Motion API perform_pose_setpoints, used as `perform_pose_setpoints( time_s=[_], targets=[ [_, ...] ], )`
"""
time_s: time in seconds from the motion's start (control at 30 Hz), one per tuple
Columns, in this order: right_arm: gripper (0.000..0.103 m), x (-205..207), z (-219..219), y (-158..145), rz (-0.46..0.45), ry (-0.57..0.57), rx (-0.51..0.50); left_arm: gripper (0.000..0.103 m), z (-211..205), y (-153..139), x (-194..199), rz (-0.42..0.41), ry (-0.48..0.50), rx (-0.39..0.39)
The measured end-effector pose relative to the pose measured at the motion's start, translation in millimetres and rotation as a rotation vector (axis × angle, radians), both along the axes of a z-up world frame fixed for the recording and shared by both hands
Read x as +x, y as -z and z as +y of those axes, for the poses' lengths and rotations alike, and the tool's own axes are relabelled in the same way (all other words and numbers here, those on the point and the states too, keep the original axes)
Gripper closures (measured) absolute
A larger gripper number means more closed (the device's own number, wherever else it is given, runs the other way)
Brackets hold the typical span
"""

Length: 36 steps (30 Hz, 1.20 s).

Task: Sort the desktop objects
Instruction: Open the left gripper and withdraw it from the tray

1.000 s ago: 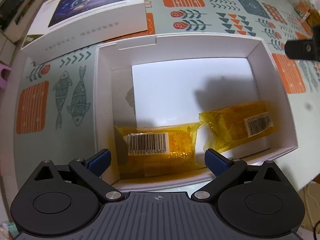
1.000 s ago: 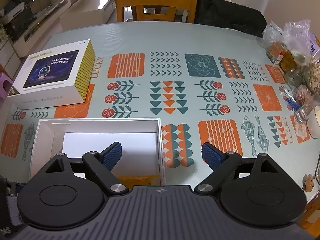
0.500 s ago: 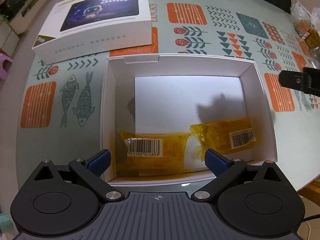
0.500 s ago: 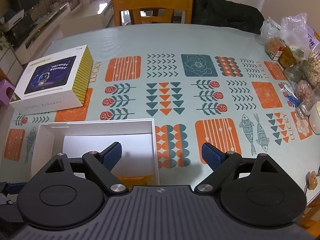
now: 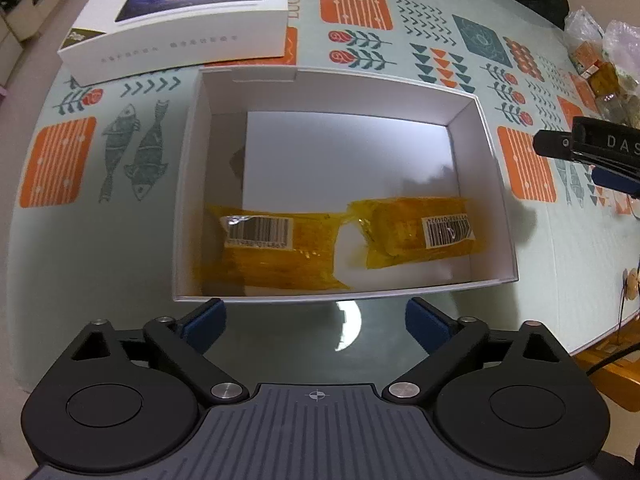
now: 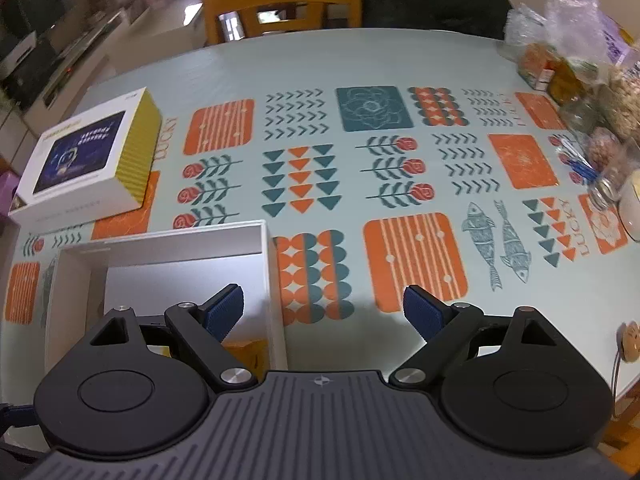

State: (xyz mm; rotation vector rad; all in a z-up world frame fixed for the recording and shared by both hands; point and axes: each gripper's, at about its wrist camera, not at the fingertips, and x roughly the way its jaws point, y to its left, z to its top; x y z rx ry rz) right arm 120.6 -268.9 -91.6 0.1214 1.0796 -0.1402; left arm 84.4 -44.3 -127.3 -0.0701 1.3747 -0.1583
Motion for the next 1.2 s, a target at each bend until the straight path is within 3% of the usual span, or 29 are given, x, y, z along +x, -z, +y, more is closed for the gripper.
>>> perform_pose_setpoints(
  time_s=[0.2,0.47,0.5,0.57,0.67,0.87,1.07,1.2],
  targets=[
    [0.0,7.5,11.6,2.4,0.009,-0.072,-0.012,0.009,-3.1,12.9,15.5,-0.013,-0.048,-0.017],
    [0.0,14.0,0.0,9.2,0.027,-0.067,-0.007,0.013,-6.4,43.4,37.8,0.052,-0.051,0.028],
    [0.0,14.5,-2.0,10.0,0.029,-0.064,-0.007,0.016,-7.2,45.9,38.3,0.058,-0.052,0.049],
    [0.0,14.8,-6.7,11.7,0.033,-0.055,-0.005,0.051,-8.2,52.7,39.9,0.086,-0.036,0.081],
    [0.0,15.1,-13.3,14.1,0.039,-0.04,0.001,0.052,-3.9,63.9,41.2,0.125,-0.051,0.083],
    [0.0,16.4,-18.6,16.0,0.044,-0.028,0.0,0.053,-9.6,62.4,41.8,0.101,-0.022,0.104],
    [0.0,18.3,-13.2,15.4,0.044,-0.045,-0.007,0.052,-11.0,61.8,50.1,0.12,-0.051,0.033],
    [0.0,18.9,-9.2,14.3,0.045,-0.059,-0.016,0.048,-15.1,55.4,49.6,0.115,-0.046,0.031]
  ],
)
